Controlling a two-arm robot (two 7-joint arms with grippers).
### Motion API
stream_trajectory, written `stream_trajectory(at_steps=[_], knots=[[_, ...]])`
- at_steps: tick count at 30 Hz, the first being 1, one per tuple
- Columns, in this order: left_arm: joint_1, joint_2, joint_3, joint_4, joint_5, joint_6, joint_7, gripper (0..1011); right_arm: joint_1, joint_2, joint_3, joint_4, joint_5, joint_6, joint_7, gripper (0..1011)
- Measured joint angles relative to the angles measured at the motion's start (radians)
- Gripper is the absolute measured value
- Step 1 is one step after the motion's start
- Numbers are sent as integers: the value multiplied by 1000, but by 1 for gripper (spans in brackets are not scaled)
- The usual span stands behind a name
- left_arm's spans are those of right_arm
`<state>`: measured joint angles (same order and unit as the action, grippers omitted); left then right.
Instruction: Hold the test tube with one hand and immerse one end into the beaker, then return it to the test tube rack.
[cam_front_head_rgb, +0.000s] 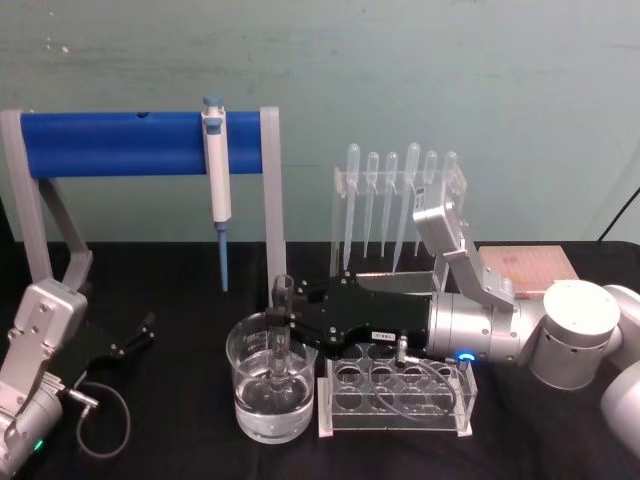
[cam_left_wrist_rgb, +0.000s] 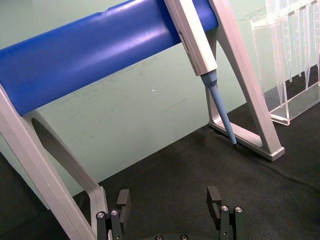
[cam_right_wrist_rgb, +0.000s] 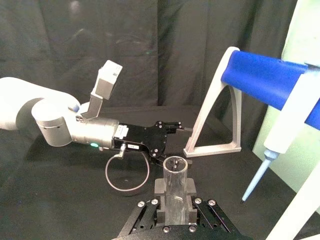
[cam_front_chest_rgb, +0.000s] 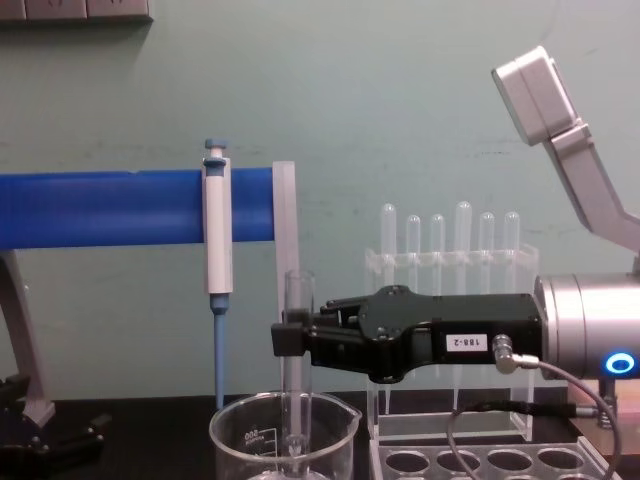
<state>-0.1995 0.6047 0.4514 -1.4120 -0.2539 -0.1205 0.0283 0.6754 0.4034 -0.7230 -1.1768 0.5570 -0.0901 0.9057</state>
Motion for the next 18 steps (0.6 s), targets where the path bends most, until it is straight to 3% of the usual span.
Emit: stream_trajectory(at_steps=[5,18], knots=[[0,0,0,0,0,0,0,1000,1,10,10,-26,-4,-7,7,224],[0,0,0,0,0,0,0,1000,24,59,32,-133,32,59,17,224]])
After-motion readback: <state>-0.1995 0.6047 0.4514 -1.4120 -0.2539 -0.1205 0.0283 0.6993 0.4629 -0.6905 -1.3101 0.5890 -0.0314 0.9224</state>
